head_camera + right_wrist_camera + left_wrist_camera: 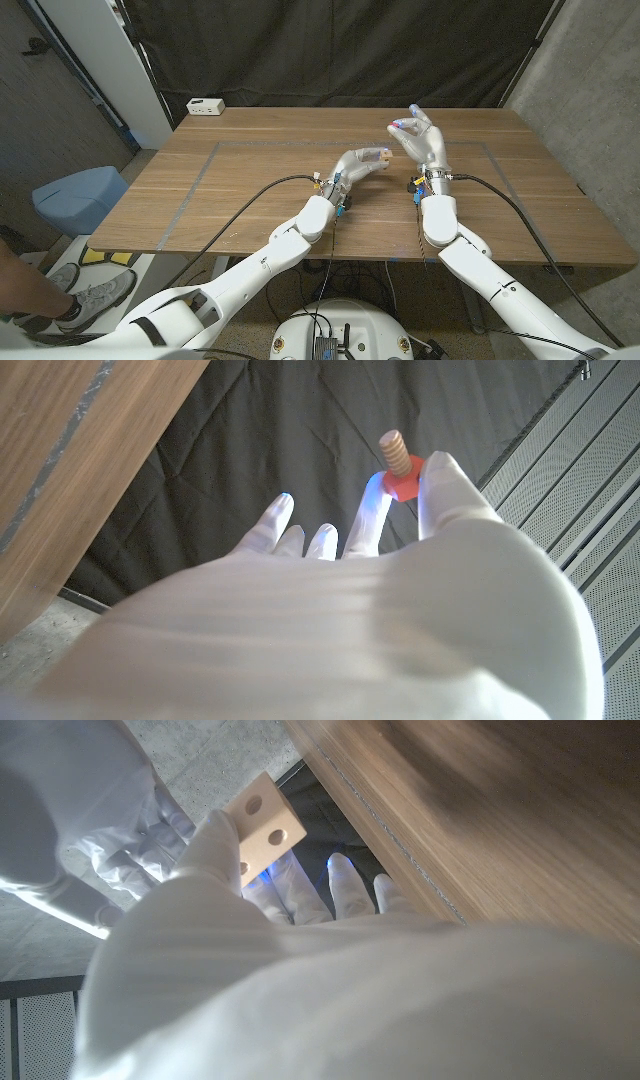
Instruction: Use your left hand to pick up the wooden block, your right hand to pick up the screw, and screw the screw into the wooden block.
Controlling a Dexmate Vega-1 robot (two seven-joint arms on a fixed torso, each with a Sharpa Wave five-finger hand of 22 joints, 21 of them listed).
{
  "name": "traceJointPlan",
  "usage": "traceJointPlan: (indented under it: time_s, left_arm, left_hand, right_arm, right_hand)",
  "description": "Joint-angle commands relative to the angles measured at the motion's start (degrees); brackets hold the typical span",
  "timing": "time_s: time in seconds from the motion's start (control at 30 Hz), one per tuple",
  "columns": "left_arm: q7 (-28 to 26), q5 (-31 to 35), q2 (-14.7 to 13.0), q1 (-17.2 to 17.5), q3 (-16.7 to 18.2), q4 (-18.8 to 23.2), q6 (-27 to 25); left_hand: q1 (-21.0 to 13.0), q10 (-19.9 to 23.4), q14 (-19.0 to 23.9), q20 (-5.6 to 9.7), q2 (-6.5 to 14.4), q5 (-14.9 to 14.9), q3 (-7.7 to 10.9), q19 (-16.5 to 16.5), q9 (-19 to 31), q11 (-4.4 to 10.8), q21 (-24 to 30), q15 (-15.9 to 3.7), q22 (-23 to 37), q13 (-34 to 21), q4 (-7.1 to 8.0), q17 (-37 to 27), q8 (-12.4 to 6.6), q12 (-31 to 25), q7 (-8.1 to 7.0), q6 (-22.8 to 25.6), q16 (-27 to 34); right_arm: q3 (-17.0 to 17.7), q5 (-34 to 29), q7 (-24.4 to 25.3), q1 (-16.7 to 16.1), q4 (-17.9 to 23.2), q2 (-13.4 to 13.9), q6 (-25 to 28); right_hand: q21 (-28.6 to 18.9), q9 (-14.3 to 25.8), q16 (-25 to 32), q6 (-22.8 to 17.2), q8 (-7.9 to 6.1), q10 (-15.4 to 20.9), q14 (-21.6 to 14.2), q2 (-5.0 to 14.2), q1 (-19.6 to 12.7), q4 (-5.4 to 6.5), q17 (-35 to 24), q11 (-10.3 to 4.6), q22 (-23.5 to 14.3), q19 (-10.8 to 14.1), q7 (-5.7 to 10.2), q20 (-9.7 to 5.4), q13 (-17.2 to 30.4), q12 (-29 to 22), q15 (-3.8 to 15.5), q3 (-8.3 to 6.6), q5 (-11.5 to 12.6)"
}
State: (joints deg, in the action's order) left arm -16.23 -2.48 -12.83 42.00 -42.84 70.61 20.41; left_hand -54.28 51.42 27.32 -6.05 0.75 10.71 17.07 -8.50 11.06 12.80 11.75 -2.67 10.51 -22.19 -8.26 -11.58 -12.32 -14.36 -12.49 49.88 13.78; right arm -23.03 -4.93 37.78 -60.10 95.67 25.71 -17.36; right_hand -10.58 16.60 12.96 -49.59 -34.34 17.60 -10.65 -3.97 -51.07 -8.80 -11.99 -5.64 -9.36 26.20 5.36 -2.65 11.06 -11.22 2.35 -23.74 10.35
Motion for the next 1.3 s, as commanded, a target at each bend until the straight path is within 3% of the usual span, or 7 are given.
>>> traceJointPlan:
  time_s: [0.03,0.57,1.3]
  left_arm:
    - [0.8,-1.1,0.2,0.0,-0.1,0.7,-1.3]
    - [2.2,-3.1,-0.1,0.3,0.1,2.8,-3.7]
    - [2.3,-3.9,-0.5,0.8,0.2,3.8,-4.7]
  left_hand:
    - [-0.2,0.5,0.3,-0.17,0.6,0.5,0.02,0.1,0.2,-0.13,0.2,-6.03,0.1,-0.3,0.07,-0.2,-0.3,-0.3,0.02,2.5,0.2]
    - [-0.1,0.4,0.4,-0.15,0.7,0.6,-0.07,0.1,0.2,-0.13,0.2,-5.87,0.2,-0.4,0.09,-0.2,-0.11,-0.1,0.11,2.2,0.2]
    - [-0.1,0.4,0.4,-0.28,0.9,0.6,-0.18,0.0,0.2,-0.13,0.2,-5.71,0.2,-0.5,0.09,-0.2,-0.1,0.1,0.25,2.2,0.2]
  right_arm:
    - [-0.3,-1.2,1.4,0.2,-2.2,-1.0,-1.8]
    - [-0.4,-1.6,1.7,0.1,-2.9,-1.1,-2.6]
    - [0.5,-1.0,0.8,-3.1,1.5,0.1,0.8]
  right_hand:
    - [-0.1,0.4,0.2,0.4,-0.37,0.1,-0.6,0.2,-0.9,-0.42,0.0,-0.55,-0.1,0.3,0.26,-3.55,0.1,0.2,3.43,-0.06,0.0]
    - [0.0,0.4,0.0,1.3,-0.3,-0.5,-0.4,0.56,-1.8,-0.6,0.0,-0.88,-0.1,0.1,0.7,-3.61,0.1,0.3,3.5,-0.09,0.0]
    - [0.0,-0.3,-0.1,1.7,-0.11,-1.0,-0.1,0.78,-2.3,-0.43,0.0,-0.96,-0.1,0.0,0.82,-3.46,0.1,0.4,3.22,0.21,-0.1]
